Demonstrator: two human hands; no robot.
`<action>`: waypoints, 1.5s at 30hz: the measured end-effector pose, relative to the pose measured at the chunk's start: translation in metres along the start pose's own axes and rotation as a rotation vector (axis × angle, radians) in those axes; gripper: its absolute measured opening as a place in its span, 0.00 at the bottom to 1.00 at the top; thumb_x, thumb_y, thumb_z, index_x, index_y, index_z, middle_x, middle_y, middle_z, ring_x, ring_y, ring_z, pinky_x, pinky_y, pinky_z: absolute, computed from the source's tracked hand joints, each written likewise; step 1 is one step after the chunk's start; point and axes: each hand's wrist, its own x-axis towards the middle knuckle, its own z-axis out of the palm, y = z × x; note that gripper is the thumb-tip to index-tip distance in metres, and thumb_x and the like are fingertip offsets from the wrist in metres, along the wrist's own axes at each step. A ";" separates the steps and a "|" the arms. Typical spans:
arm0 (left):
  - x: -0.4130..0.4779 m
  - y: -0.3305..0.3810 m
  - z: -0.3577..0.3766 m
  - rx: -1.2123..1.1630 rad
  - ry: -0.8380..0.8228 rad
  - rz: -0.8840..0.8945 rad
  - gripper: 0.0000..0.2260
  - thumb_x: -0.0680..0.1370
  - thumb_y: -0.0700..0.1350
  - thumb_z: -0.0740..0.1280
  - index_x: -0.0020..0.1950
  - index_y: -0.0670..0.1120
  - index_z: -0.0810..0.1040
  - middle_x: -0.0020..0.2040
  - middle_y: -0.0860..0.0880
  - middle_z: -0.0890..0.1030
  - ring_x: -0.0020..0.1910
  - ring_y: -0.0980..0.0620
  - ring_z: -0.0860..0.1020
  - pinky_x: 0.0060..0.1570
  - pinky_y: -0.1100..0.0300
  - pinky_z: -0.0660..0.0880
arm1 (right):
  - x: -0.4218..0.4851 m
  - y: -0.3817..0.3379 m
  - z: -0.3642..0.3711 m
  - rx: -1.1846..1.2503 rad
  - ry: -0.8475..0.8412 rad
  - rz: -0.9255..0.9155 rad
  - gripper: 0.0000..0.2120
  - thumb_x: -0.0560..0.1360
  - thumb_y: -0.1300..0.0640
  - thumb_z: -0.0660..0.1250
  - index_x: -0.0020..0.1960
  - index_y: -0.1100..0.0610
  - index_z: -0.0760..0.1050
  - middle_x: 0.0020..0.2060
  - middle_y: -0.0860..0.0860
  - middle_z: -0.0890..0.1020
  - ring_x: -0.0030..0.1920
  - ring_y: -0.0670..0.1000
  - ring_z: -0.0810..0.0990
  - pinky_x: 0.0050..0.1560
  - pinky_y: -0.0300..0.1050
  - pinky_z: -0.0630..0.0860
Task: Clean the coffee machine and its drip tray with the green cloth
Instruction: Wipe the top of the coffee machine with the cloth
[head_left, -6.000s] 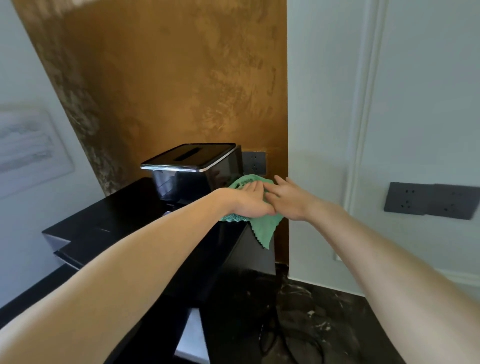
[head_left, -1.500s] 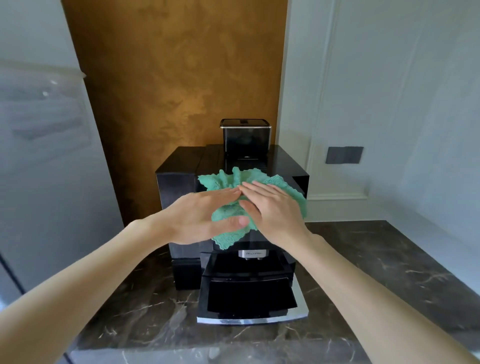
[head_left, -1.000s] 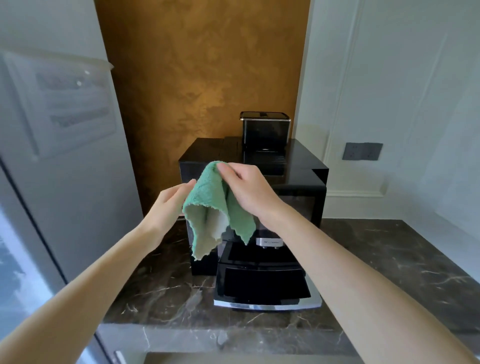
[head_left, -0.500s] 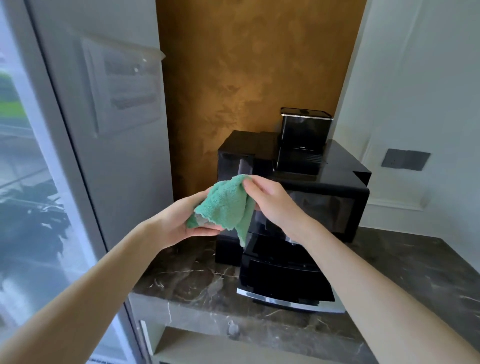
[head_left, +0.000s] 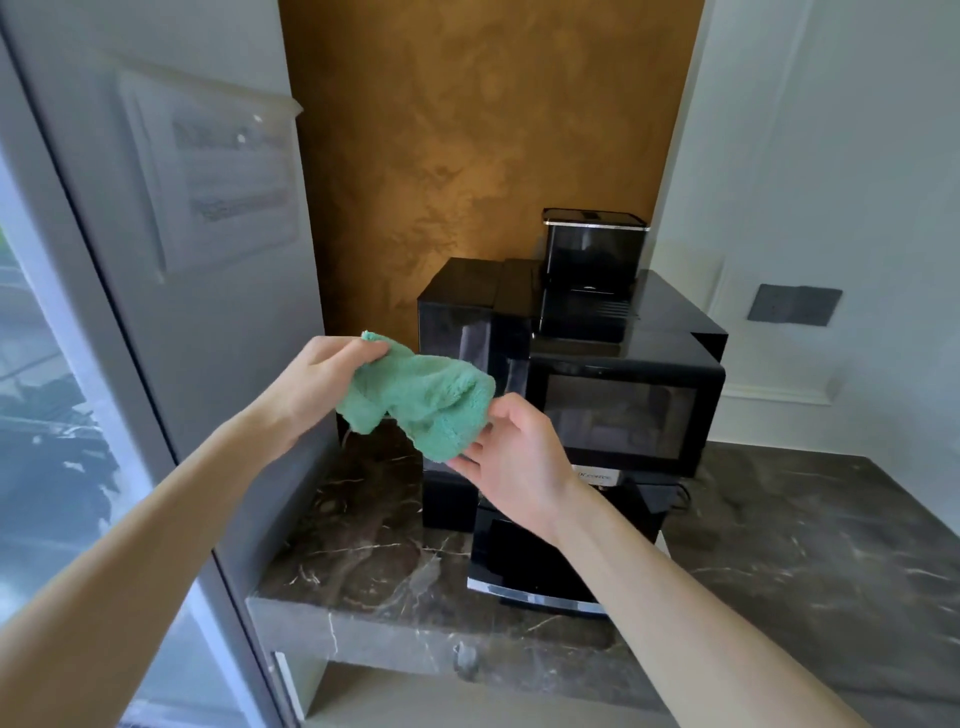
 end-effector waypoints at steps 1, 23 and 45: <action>0.000 -0.001 -0.003 0.001 0.036 0.005 0.14 0.85 0.51 0.63 0.52 0.47 0.86 0.48 0.48 0.88 0.47 0.50 0.86 0.48 0.55 0.79 | 0.002 0.000 -0.001 -0.051 0.011 -0.052 0.23 0.78 0.56 0.60 0.72 0.57 0.73 0.68 0.58 0.79 0.69 0.58 0.77 0.75 0.61 0.67; 0.006 0.025 -0.013 -0.293 0.208 0.094 0.10 0.85 0.49 0.64 0.53 0.51 0.85 0.44 0.52 0.86 0.40 0.54 0.84 0.38 0.58 0.81 | 0.001 -0.022 0.001 -0.219 0.082 0.111 0.22 0.77 0.58 0.72 0.68 0.63 0.74 0.61 0.58 0.83 0.63 0.58 0.82 0.58 0.54 0.81; 0.007 0.001 -0.019 -0.425 0.260 -0.088 0.08 0.85 0.45 0.64 0.49 0.48 0.81 0.39 0.51 0.86 0.38 0.53 0.85 0.38 0.56 0.80 | -0.001 0.015 0.005 -0.140 0.221 0.345 0.27 0.74 0.62 0.77 0.70 0.63 0.74 0.55 0.62 0.85 0.50 0.58 0.87 0.49 0.50 0.84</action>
